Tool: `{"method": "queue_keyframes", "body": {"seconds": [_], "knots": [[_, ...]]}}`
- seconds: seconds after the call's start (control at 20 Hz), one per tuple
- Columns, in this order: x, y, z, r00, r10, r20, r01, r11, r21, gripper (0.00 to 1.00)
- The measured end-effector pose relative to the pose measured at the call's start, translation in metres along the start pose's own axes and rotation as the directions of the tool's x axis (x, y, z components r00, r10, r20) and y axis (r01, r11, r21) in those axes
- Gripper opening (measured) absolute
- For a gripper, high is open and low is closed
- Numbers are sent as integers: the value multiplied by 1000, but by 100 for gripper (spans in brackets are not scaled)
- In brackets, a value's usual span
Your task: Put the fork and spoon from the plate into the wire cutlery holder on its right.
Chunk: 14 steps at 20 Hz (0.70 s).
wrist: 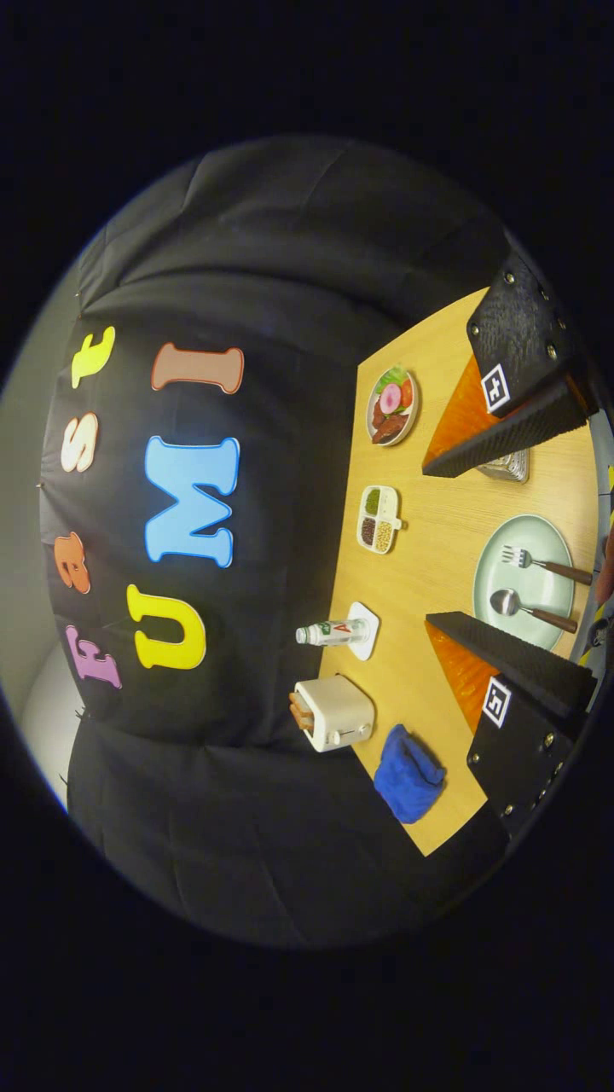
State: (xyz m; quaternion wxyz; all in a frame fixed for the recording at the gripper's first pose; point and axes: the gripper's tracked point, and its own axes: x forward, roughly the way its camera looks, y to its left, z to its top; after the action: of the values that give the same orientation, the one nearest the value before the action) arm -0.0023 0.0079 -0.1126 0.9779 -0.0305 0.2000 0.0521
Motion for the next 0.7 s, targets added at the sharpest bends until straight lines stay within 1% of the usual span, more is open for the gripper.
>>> {"method": "queue_keyframes", "body": {"seconds": [0.15, 0.25, 0.4, 0.5, 0.55, 0.7], "knots": [[8, 1, -24, 998, -9, -62, 6, 999, -41, 97], [14, 8, -44, 992, 16, -124, -23, 999, -49, 97], [21, 18, -78, 970, 54, -238, -65, 997, -37, 97], [26, 20, -102, 948, 65, -311, -80, 996, -34, 97], [28, 22, -116, 931, 73, -358, -85, 996, -20, 97], [30, 28, -159, 863, 95, -497, -69, 995, 71, 97]]}}
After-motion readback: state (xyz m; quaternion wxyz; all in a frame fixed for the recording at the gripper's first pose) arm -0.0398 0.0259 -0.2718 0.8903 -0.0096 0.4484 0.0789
